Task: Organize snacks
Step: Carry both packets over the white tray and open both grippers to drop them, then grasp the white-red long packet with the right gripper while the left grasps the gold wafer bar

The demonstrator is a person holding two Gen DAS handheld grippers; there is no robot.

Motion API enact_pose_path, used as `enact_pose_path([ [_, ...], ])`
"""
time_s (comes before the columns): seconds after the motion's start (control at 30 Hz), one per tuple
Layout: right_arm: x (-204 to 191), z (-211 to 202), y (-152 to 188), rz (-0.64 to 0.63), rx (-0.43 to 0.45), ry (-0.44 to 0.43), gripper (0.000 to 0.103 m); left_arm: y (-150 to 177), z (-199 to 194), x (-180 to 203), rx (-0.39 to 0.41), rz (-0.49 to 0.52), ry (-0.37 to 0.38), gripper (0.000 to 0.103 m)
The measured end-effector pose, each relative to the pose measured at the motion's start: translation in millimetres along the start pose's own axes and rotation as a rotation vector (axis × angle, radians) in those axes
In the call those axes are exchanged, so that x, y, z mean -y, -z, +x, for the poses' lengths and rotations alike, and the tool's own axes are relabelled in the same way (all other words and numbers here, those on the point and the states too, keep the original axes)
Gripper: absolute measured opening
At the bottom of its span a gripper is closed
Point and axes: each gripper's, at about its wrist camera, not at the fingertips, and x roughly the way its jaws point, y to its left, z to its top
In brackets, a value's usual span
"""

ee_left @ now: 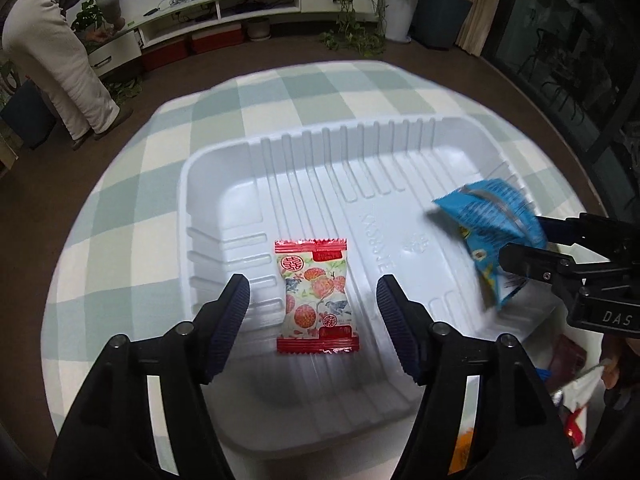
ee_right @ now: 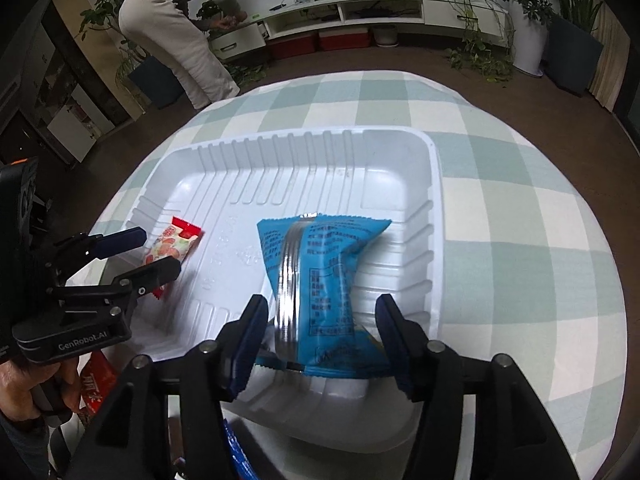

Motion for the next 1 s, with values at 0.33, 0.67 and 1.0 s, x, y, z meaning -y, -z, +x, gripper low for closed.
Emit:
enact_pose_path([
  [0.33, 2.8, -121.8, 27.6, 0.0, 0.249, -0.039, 0.088, 44.5, -131.0, -23.6, 0.242, -0.074, 0.124, 0.103],
  [0.67, -14.4, -164.8, 153.2, 0.029, 0.294, -0.09, 0.098, 187.1, -178.1, -17.5, 0.262, -0.15, 0.069, 0.103],
  [1.0, -23.9, -127.3, 215.0, 0.087, 0.177, 0.02, 0.078, 272.6, -147.2, 29.3, 0.176, -0.245, 0.042, 0.102],
])
